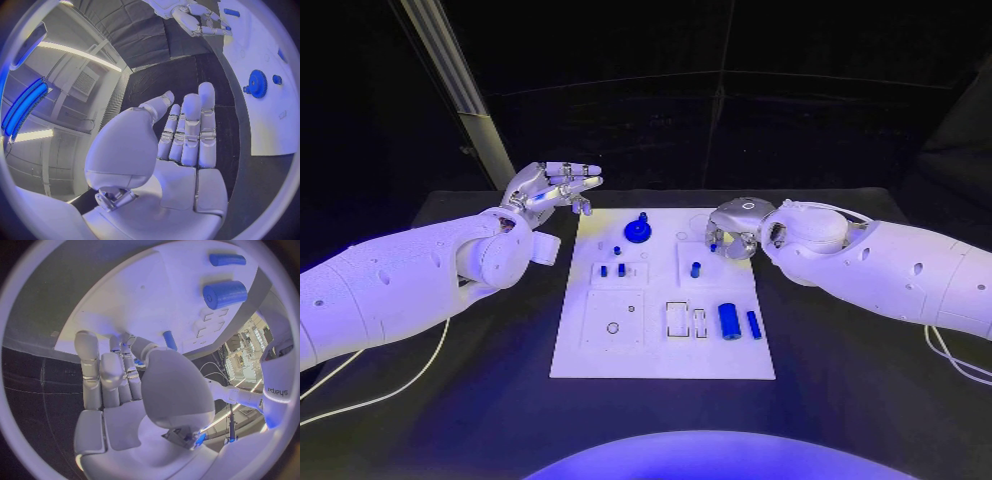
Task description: Assemble the parts on the task board
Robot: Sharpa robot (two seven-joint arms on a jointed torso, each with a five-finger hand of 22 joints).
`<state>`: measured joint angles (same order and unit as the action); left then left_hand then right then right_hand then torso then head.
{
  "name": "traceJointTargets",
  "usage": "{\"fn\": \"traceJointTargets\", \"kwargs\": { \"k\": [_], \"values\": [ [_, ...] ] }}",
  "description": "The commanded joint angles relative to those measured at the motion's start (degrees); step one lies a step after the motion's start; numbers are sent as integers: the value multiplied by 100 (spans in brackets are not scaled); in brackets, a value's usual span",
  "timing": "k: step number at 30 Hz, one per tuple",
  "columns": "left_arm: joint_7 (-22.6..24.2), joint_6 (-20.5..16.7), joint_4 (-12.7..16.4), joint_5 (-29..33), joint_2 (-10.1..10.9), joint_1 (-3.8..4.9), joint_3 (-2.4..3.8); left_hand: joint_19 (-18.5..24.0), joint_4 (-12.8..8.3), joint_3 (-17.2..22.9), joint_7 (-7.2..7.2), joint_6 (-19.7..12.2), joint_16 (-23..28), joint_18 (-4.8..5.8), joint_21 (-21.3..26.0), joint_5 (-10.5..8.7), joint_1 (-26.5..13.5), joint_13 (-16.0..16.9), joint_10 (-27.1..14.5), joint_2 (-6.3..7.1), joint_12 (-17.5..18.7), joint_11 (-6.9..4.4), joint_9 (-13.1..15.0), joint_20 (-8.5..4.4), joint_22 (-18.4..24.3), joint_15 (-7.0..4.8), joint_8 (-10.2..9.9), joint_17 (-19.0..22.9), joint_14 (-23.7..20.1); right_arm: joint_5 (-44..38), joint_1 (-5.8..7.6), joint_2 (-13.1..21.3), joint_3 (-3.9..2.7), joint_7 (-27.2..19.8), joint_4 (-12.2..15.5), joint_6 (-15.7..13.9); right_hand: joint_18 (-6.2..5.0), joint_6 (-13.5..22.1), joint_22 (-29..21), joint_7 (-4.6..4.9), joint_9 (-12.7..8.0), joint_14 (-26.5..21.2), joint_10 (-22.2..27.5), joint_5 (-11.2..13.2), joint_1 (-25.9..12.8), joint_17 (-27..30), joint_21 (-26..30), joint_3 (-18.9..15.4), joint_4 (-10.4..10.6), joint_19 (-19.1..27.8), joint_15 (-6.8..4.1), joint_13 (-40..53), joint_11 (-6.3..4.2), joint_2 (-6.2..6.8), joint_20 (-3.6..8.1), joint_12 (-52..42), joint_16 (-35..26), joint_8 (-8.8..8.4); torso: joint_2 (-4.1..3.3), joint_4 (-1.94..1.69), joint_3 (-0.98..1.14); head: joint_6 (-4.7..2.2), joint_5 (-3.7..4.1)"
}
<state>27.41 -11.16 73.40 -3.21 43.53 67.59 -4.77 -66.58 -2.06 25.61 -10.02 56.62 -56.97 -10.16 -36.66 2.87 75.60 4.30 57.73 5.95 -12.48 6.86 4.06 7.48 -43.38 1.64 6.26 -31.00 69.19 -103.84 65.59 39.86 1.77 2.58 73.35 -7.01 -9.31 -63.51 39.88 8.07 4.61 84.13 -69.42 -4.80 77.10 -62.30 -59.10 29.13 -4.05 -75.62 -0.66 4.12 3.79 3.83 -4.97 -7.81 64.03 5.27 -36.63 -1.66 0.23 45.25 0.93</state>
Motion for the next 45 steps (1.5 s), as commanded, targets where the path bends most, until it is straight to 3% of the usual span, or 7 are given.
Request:
{"fn": "traceJointTargets", "kwargs": {
  "k": [1,8,16,23,38,45],
  "values": [
    [25,22,-3,20,-3,8,1,26,2,-47,-25,3,28,-34,34,18,7,-8,-39,-38,-32,-5,-6,-10,10,8,33,10,-19,47,-32,-19,28,-72,-17,261,110,-45,38,-11,20,265,-60,22,-12,-23,-32,11,-20,-36,-44,18,-3,-19,6,-34,28,33,5,-1,1,14,3],
    [13,18,-5,20,10,8,1,25,-1,-50,-25,4,29,-34,38,18,13,-9,-47,-39,-35,-5,-5,-9,13,8,36,13,-20,59,-32,-2,28,-72,-11,228,123,-107,134,-31,33,254,-111,27,-54,-74,-112,-20,-14,-41,-59,21,-18,-29,22,-26,104,44,7,9,0,17,7],
    [-12,7,-20,20,12,8,1,23,-6,-53,-25,6,29,-34,43,18,22,-9,-57,-41,-39,-4,-5,-9,17,8,40,18,-21,357,-32,34,27,-46,-9,-369,131,-117,208,-43,33,237,-126,47,-173,-99,-178,-67,79,-37,-68,12,-23,-72,33,14,159,22,6,0,5,13,50],
    [-30,1,-39,20,11,8,1,21,-8,-54,-25,7,30,-34,45,18,26,-10,-63,-43,-41,-3,-4,-9,19,8,42,21,-22,675,-30,81,24,-40,-17,-668,134,-100,237,-42,29,231,-123,38,-249,-115,-207,-99,137,-31,-67,6,-20,-69,35,43,193,0,7,1,1,8,38],
    [-69,-21,-49,20,25,9,1,17,-19,-60,-26,4,30,-34,54,18,44,-11,-84,-45,-50,-1,-5,-9,27,9,47,30,-24,1337,24,352,10,-6,264,-646,134,-93,247,-41,27,226,-122,41,-292,-124,-218,-123,171,-23,-64,4,-18,-58,34,60,213,-13,9,1,-3,4,31],
    [-67,-40,-47,21,36,11,1,13,-29,-59,-26,3,30,-35,59,19,60,-11,-94,-51,-58,-1,-5,-9,31,9,50,37,-24,1540,68,455,-164,-14,612,-769,135,-93,255,-41,27,225,-122,38,-301,-129,-224,-129,179,-22,-64,3,-17,-55,34,64,221,-16,7,3,-3,-3,23]
  ]
}}
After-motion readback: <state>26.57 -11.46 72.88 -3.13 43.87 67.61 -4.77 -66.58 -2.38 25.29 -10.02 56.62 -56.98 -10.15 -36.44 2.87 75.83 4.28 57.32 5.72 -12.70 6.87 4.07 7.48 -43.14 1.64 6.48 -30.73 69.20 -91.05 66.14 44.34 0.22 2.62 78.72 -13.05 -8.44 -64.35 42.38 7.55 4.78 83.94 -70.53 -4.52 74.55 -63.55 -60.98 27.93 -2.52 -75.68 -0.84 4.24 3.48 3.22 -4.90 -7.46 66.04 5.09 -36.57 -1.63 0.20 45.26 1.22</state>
